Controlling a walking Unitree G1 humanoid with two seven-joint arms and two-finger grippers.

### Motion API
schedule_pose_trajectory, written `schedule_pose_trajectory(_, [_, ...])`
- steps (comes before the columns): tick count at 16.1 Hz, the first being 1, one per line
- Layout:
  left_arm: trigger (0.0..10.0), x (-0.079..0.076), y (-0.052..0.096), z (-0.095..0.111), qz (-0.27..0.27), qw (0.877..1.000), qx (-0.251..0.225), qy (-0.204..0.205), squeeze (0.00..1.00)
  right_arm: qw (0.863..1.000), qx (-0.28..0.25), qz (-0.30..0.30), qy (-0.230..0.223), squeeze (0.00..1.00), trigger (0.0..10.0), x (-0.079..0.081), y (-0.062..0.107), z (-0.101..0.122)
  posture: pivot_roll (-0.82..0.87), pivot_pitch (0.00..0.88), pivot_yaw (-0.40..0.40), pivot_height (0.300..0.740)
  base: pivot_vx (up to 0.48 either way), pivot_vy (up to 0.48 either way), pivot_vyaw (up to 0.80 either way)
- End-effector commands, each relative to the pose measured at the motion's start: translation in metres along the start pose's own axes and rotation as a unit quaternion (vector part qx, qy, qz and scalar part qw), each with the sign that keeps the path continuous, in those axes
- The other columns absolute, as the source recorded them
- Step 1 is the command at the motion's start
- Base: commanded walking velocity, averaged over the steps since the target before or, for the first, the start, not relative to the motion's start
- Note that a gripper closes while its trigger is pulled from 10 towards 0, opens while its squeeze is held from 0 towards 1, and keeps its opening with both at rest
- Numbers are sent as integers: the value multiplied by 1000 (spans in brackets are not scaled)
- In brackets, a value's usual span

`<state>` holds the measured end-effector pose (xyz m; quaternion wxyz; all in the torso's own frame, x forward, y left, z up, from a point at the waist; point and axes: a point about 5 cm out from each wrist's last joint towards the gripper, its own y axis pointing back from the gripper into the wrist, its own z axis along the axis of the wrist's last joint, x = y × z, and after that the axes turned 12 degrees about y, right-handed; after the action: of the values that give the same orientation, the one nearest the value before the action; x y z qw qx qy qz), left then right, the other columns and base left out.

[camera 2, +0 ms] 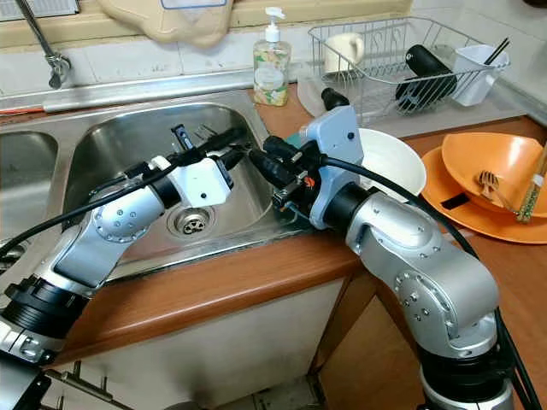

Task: Kitchen organization

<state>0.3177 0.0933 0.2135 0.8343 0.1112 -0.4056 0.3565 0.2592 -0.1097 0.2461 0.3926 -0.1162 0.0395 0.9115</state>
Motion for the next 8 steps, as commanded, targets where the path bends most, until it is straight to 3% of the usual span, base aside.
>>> schedule_pose_trajectory(1, [0,-3,-1,0,-14,1000,1,-11,0,1000,1,2,4,0,0,3,1,1,-102,0,14,740,0,0,0])
schedule_pose_trajectory(6, [0,-4,1,-6,-26,999,15,-36,0,1000,0,6,-1,0,0,5,-1,0,-100,0,12,740,0,0,0])
schedule_pose_trajectory(8, [0,-2,2,-7,-27,999,19,-41,0,1000,-3,5,-3,0,10000,5,-1,1,-98,0,8,740,0,0,0])
